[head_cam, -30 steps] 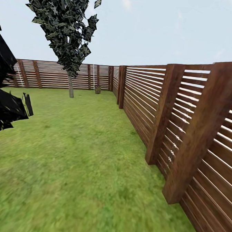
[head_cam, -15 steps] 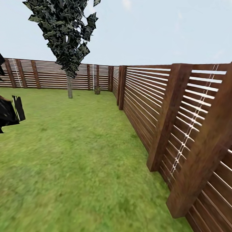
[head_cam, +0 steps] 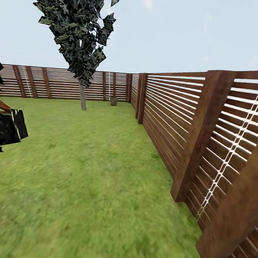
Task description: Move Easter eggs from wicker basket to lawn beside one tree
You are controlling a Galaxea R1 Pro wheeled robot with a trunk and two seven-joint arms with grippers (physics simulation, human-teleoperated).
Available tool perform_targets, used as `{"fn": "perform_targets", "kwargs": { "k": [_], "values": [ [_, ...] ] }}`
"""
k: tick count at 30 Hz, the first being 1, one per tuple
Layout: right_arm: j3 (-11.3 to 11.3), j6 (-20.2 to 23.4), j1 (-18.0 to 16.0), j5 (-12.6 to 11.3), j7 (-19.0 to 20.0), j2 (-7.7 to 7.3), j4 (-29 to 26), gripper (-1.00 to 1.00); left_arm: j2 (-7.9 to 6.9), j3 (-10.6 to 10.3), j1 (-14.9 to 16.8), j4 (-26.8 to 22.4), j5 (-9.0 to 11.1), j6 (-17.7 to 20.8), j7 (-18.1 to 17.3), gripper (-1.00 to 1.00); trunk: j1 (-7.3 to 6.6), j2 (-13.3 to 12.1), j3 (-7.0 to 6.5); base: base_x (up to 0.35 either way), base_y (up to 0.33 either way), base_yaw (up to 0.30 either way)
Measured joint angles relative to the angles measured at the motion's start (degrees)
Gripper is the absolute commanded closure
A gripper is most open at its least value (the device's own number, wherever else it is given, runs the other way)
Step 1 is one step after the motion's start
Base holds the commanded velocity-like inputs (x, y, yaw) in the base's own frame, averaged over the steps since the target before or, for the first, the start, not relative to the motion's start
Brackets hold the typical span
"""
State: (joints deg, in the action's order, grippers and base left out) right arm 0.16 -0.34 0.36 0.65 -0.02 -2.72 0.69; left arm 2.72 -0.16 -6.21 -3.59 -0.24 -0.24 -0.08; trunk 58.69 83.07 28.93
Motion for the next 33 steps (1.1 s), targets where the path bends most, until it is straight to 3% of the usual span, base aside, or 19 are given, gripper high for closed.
{"fn": "perform_targets", "kwargs": {
  "k": [33],
  "values": [
    [0.08, 0.01, 0.0, 0.04, -0.04, 0.0, 0.0, -1.0, 0.0, -0.02, 0.01, 0.0, 0.0, 0.0, 0.0, -1.0, 0.0, 0.0, 0.0, 0.339, 0.0, 0.002]
  ]
}}
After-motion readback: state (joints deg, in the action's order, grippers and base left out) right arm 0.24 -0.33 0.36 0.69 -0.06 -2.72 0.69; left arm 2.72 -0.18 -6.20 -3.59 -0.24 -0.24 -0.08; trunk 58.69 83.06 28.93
